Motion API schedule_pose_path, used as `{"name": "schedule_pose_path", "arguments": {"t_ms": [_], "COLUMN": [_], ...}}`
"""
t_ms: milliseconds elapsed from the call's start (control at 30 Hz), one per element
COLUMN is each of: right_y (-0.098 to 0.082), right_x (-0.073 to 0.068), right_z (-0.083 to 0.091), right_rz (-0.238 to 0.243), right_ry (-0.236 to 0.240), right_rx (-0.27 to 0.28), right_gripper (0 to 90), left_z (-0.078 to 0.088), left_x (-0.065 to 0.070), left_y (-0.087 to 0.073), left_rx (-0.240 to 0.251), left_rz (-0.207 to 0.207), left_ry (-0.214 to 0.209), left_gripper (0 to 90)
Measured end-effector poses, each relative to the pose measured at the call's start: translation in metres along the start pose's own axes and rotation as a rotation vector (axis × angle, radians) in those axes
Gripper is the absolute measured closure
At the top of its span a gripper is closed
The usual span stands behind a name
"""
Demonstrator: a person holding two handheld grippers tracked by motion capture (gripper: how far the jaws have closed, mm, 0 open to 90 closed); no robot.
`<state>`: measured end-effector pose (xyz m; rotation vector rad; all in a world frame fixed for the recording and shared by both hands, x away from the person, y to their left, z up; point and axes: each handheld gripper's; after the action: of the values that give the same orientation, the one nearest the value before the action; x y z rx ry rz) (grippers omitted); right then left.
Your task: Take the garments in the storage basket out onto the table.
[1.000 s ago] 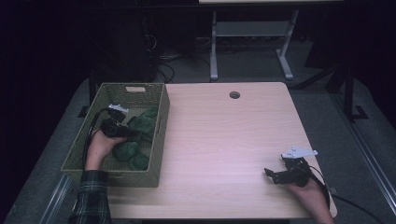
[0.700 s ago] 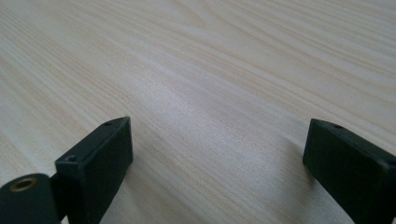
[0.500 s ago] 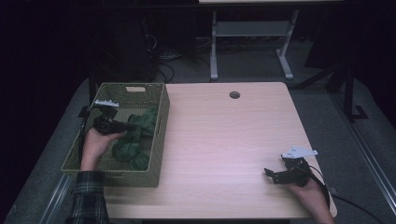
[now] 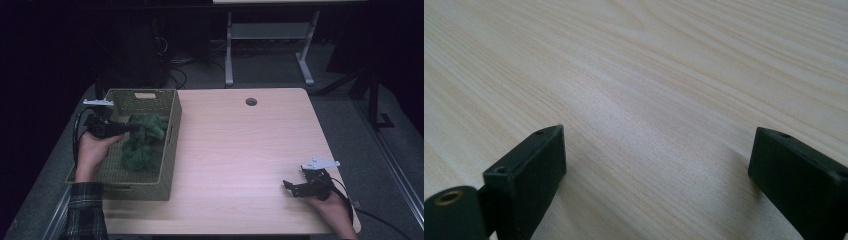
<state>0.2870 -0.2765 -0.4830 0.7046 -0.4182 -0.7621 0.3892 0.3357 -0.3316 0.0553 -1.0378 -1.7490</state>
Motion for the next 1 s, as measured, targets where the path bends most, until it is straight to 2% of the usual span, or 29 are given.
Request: {"name": "schedule_pose_path", "arguments": {"t_ms": [267,600,700,933,1000], "right_y": [0.0,0.0,0.0,0.0,0.0], "right_x": [0.0,0.0,0.0,0.0,0.0], "right_z": [0.0,0.0,0.0,0.0,0.0], "right_rz": [0.003,0.002,0.002,0.002,0.002], "right_ry": [0.0,0.0,-0.001,0.0,0.0], "right_rx": [0.0,0.0,0.0,0.0,0.0], "right_gripper": [7.9,8.0,8.0,8.0,8.0], "left_z": [0.019,0.043,0.047,0.056,0.057], "left_x": [0.012,0.036,0.041,0.057,0.065], "left_y": [0.014,0.032,0.036,0.05,0.056], "left_rx": [0.034,0.108,0.116,0.145,0.148], "left_rz": [-0.008,-0.051,-0.06,-0.061,-0.077], "left_ry": [-0.011,-0.004,0.004,-0.034,-0.047], "left_gripper": [86.2,86.2,86.2,86.2,86.3]}}
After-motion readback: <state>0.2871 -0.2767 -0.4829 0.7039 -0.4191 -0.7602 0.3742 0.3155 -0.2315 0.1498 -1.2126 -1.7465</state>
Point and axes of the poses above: each handheld gripper's, and its own axes: z roughly backward along the jaws, y roughly out of its top, x roughly to its right, and after that the axes turned 10 degrees about z, right-handed
